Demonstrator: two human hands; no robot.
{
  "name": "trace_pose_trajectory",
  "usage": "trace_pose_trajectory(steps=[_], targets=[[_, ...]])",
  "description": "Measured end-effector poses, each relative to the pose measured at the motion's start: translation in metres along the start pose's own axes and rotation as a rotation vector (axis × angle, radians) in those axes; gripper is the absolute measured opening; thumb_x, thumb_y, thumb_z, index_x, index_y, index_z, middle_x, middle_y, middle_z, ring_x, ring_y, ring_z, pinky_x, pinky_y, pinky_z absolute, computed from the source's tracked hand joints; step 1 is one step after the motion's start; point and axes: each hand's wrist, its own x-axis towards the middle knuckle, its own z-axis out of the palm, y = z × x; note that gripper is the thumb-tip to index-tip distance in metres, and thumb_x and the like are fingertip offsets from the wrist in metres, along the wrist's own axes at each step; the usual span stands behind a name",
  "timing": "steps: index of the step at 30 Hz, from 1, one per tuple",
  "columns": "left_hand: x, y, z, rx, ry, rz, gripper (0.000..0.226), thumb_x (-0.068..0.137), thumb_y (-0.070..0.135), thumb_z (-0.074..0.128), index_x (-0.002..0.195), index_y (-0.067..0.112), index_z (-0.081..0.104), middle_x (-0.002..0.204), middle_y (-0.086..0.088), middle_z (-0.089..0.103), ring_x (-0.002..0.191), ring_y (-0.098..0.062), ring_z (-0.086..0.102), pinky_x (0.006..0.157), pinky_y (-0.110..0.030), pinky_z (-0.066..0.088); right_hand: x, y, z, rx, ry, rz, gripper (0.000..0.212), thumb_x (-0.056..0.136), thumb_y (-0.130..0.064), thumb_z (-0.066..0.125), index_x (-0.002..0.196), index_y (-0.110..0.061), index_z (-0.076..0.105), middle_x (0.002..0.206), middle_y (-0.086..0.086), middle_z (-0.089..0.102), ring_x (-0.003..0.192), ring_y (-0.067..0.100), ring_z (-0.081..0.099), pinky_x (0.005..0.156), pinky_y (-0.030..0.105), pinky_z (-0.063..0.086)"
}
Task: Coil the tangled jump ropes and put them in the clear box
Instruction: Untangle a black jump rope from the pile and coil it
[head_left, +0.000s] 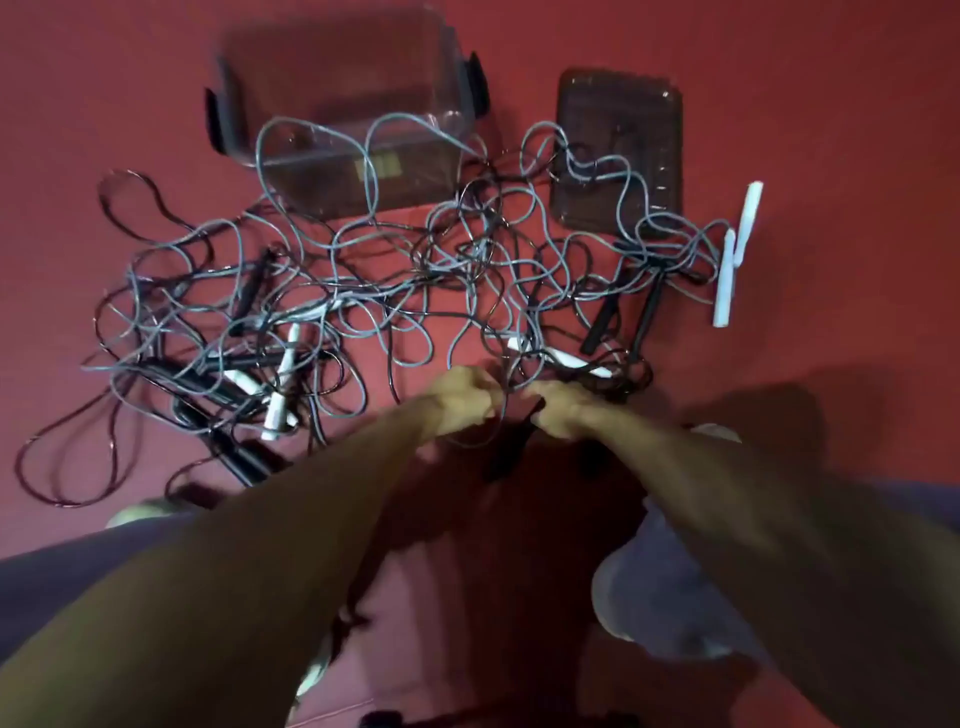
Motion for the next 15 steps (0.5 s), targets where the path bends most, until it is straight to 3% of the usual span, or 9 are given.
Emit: trace_pose_trajectory(steps=[2,4,8,9,11,13,15], targets=[[0.007,-0.007,0.003,-0.073,0.003,-0.026,0.017,0.092,-0.001,0.049,0.09,0.008,0.064,0.069,-0.005,0.057,0.061,-0.015,0.053,0.053,-0.016,0.049,0.005,-0.002,0.006,-0.035,0.03,0.033,0.043,0.087,-0.016,0.05,0.13,-0.023,0.052,0.133,0.015,0.052,0.121,0.033,0.052,0.099,0.036,0.043],[0.009,-0.012,0.004,-0.061,-0.007,-0.057,0.019,0.094,0.001,0.047,0.104,0.006,0.062,0.071,-0.003,0.056,0.06,-0.011,0.051,0.04,-0.01,0.04,0.005,-0.004,0.01,-0.067,0.08,0.095,0.045,0.085,-0.014,0.049,0.13,-0.017,0.054,0.132,0.015,0.054,0.121,0.033,0.053,0.1,0.035,0.045],[0.005,-0.014,0.002,-0.04,-0.029,-0.057,0.02,0.092,0.002,0.05,0.1,0.011,0.065,0.074,0.0,0.059,0.067,-0.015,0.056,0.051,-0.015,0.044,-0.015,-0.01,-0.008,-0.064,0.075,0.004,0.035,0.09,-0.009,0.048,0.121,-0.002,0.062,0.13,0.014,0.06,0.121,0.032,0.053,0.101,0.034,0.043],[0.004,-0.011,0.0,-0.026,-0.022,-0.041,0.019,0.09,0.003,0.054,0.101,0.011,0.067,0.078,-0.001,0.061,0.075,-0.017,0.057,0.061,-0.018,0.045,-0.023,-0.011,-0.014,-0.007,0.056,-0.012,0.032,0.093,-0.007,0.048,0.122,0.002,0.06,0.128,0.014,0.059,0.121,0.032,0.054,0.097,0.031,0.045],[-0.004,-0.001,-0.005,-0.002,-0.006,-0.003,0.019,0.087,0.007,0.062,0.105,0.011,0.069,0.09,-0.001,0.063,0.09,-0.015,0.055,0.073,-0.02,0.043,-0.033,-0.014,-0.023,0.143,0.028,-0.054,0.028,0.095,-0.003,0.045,0.116,0.007,0.061,0.116,0.014,0.064,0.108,0.026,0.063,0.071,0.017,0.05],[-0.017,0.011,-0.012,0.027,-0.006,0.018,0.02,0.086,0.007,0.063,0.104,0.016,0.068,0.095,0.0,0.062,0.095,-0.015,0.055,0.071,-0.018,0.043,-0.043,-0.024,-0.035,0.283,-0.009,-0.124,0.022,0.094,-0.003,0.043,0.1,0.001,0.064,0.101,0.02,0.071,0.075,0.024,0.071,0.048,0.017,0.047],[-0.03,0.023,-0.021,0.053,0.005,0.058,0.028,0.085,0.007,0.065,0.112,0.013,0.065,0.095,-0.001,0.061,0.09,-0.017,0.059,0.068,-0.018,0.043,-0.054,-0.033,-0.052,0.408,-0.008,-0.178,0.018,0.096,-0.009,0.045,0.094,-0.001,0.061,0.087,0.021,0.073,0.059,0.025,0.069,0.04,0.018,0.041]])
